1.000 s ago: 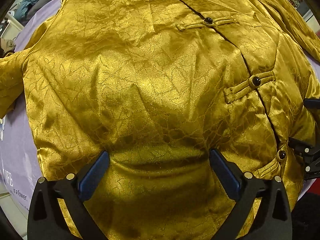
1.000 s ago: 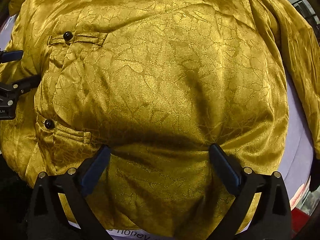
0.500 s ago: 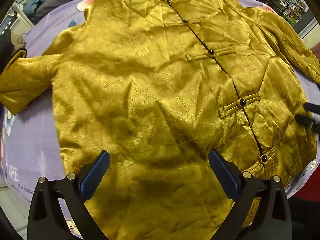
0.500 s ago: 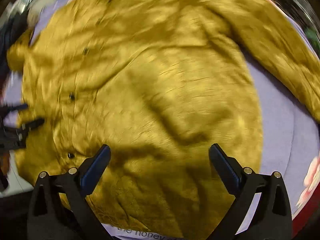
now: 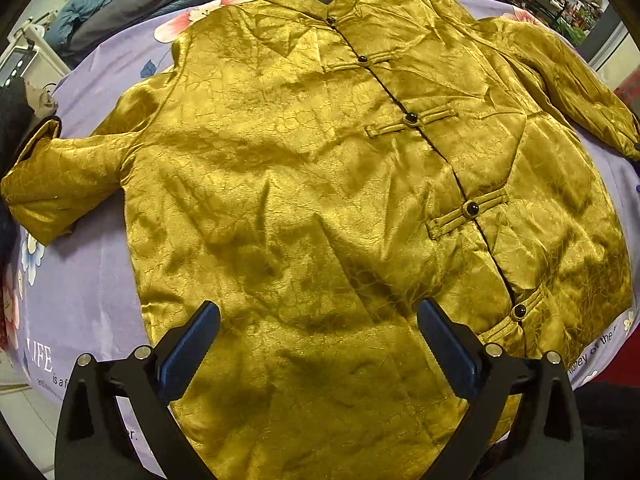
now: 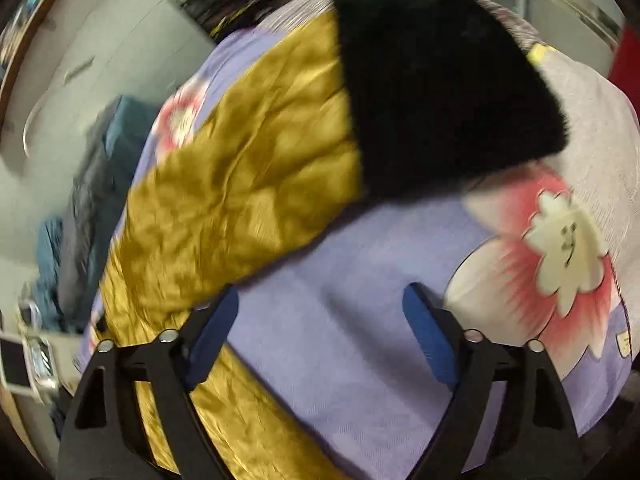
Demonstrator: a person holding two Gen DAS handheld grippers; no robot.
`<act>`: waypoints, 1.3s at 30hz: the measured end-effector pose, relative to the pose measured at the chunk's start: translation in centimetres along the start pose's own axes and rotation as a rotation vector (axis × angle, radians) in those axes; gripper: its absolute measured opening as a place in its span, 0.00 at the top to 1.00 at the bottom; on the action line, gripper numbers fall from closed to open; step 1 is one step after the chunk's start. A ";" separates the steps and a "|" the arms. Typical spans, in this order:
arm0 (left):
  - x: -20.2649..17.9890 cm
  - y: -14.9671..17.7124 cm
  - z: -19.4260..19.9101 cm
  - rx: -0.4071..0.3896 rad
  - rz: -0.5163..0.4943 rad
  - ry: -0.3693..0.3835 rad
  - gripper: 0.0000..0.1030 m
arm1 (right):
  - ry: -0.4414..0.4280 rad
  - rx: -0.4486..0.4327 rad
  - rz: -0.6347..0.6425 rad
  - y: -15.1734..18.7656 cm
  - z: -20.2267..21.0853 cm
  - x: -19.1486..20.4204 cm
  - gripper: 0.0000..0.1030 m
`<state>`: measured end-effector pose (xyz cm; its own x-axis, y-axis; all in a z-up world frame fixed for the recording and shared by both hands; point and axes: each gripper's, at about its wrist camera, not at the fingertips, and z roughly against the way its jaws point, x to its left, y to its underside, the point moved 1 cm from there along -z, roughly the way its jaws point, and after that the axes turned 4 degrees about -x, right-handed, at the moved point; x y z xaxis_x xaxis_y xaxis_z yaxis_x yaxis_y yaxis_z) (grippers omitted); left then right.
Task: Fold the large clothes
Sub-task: 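Grasp the fur cuff of one sleeve with the right gripper and lift it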
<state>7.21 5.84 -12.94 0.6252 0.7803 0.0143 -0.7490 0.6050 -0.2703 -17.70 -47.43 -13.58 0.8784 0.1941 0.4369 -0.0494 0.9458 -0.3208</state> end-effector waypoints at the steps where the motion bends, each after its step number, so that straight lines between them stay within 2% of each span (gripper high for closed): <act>1: -0.4 0.3 -0.1 0.003 -0.004 0.000 0.06 | -0.021 -0.016 -0.033 -0.8 0.1 -0.5 0.25; 4: -0.9 -0.1 -0.2 0.008 -0.017 0.001 0.06 | -0.031 -0.070 -0.115 -2.6 0.5 -1.8 0.28; 7: -1.3 -0.4 -0.3 0.008 -0.010 0.001 0.06 | -0.055 -0.100 -0.215 -3.8 0.2 -3.3 0.42; 9: -1.3 -0.5 -0.2 0.010 0.000 0.004 0.06 | -0.068 -0.112 -0.283 -4.9 0.0 -4.7 0.58; 13: -1.3 -0.5 -0.3 0.023 0.007 -0.005 0.06 | -0.084 -0.122 -0.338 -6.3 0.0 -5.9 0.73; 15: -1.3 -0.4 -0.3 0.026 0.008 -0.011 0.06 | -0.082 -0.135 -0.328 -6.7 0.4 -6.0 0.81; 17: -1.0 -0.1 -0.3 0.030 0.021 -0.017 0.06 | -0.076 -0.173 -0.288 -7.6 1.2 -5.9 0.84; 20: -0.5 0.4 -0.2 0.034 0.048 -0.019 0.06 | -0.071 -0.215 -0.224 -9.3 2.9 -5.9 0.85; 23: -0.1 0.6 -0.1 0.041 0.087 -0.008 0.06 | -0.063 -0.210 -0.169 -10.4 3.4 -5.3 0.85; 27: 0.0 0.9 0.4 0.043 0.108 -0.017 0.06 | -0.062 -0.223 -0.045 -11.1 4.0 -2.2 0.85; 30: -0.3 1.3 1.2 0.038 0.111 -0.022 0.06 | -0.097 -0.234 0.041 -10.8 4.5 1.1 0.85; 36: -0.6 2.4 3.0 0.021 0.127 -0.027 0.06 | -0.210 -0.213 0.353 -8.6 4.3 13.1 0.85; 39: 0.1 3.0 3.2 0.013 0.149 -0.028 0.06 | -0.284 -0.151 0.548 -4.9 3.3 20.5 0.85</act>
<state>4.38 8.25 -10.64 0.5006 0.8657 0.0018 -0.8359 0.4839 -0.2592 -1.05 -47.24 -0.32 0.5833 0.7209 0.3743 -0.3705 0.6462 -0.6672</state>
